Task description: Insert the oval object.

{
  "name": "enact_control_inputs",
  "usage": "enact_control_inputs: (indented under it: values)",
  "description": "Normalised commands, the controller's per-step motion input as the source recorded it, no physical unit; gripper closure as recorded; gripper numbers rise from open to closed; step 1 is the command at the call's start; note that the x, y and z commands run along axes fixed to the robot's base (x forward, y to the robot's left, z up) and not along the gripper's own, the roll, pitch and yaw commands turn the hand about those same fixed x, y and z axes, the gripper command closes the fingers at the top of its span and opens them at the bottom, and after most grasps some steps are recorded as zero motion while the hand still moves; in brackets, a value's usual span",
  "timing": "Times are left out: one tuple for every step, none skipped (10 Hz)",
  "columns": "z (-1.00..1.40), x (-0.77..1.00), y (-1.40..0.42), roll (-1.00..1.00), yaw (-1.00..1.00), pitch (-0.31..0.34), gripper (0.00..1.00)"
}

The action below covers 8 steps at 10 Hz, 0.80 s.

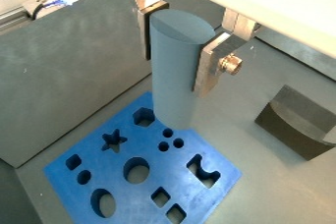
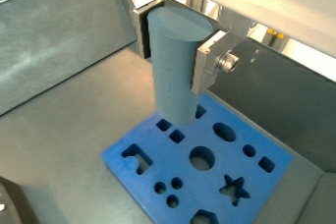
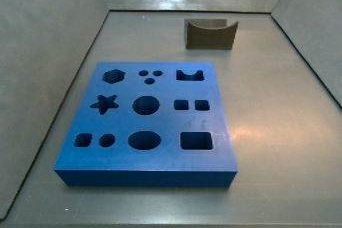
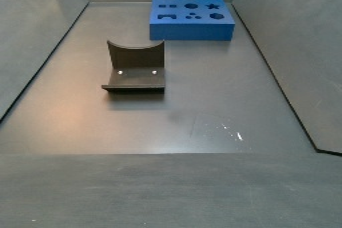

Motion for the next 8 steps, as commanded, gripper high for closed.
enact_control_inputs:
  values:
    - [-1.00, 0.21, -0.88, 0.06, -0.01, -0.046, 1.00]
    - [-1.00, 0.22, -0.91, 0.10, -0.04, -0.099, 1.00]
    - [-0.99, 0.25, -0.91, 0.12, -0.06, -0.123, 1.00]
    - [-0.96, 0.25, -0.91, 0.13, -0.07, -0.133, 1.00]
    - [-0.84, 0.15, -0.93, 0.20, -0.04, -0.161, 1.00]
    - [-0.75, 0.00, -0.82, 0.33, 0.00, -0.094, 1.00]
    - [-0.36, -0.14, -0.71, 0.50, 0.00, -0.036, 1.00]
    - [-0.55, -0.37, -0.77, 0.41, 0.00, 0.000, 1.00]
